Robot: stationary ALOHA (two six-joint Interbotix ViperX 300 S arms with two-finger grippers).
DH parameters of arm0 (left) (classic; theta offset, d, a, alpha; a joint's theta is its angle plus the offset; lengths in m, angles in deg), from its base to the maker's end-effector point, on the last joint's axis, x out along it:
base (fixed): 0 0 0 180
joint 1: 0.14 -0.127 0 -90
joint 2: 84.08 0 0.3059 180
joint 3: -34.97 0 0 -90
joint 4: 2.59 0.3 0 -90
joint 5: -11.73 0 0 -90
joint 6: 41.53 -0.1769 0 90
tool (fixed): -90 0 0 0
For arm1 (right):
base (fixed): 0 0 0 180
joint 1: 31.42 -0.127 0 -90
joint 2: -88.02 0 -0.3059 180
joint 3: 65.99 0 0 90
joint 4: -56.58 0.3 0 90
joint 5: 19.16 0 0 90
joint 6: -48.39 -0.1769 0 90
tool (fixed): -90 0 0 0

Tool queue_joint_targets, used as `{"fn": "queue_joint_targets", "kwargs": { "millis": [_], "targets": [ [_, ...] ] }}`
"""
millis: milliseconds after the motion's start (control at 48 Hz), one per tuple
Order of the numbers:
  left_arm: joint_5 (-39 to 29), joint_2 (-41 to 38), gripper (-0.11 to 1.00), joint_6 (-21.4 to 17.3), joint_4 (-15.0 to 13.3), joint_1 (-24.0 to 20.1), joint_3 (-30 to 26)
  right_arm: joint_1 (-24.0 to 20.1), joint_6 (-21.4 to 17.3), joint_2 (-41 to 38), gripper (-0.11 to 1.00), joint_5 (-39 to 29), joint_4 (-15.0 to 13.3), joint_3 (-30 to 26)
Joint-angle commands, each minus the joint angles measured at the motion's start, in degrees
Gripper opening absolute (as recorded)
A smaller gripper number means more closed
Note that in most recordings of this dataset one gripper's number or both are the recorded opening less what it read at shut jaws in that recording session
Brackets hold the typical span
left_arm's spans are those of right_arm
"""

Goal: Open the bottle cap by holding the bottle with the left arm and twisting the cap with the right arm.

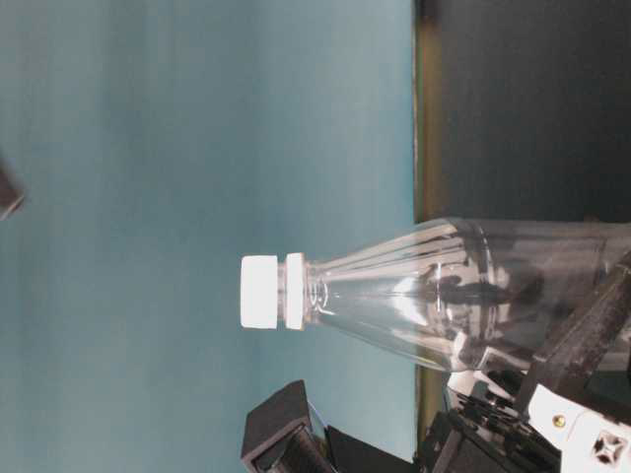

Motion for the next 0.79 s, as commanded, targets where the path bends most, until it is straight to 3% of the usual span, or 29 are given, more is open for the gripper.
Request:
{"fn": "queue_joint_targets", "kwargs": {
  "millis": [0, 250, 375, 771],
  "targets": [
    [-0.1, 0.3, 0.81, 0.3, 0.2, -0.1, 0.3, -0.4, -2.0, 4.7, 0.76, 5.9, 0.4, 3.6],
    [-0.2, 0.3, 0.81, 0.4, 0.3, -0.1, 0.4, -1.8, -4.5, 14.5, 0.75, 23.3, 0.4, 15.3],
    [-0.2, 0.3, 0.81, 0.4, 0.2, -0.1, 0.2, -2.1, -5.7, 17.2, 0.74, 28.5, 0.4, 19.4],
    [-0.2, 0.3, 0.81, 0.5, 0.3, 0.0, 0.2, -2.7, -8.0, 18.6, 0.74, 32.5, 0.4, 25.0]
  ]
}}
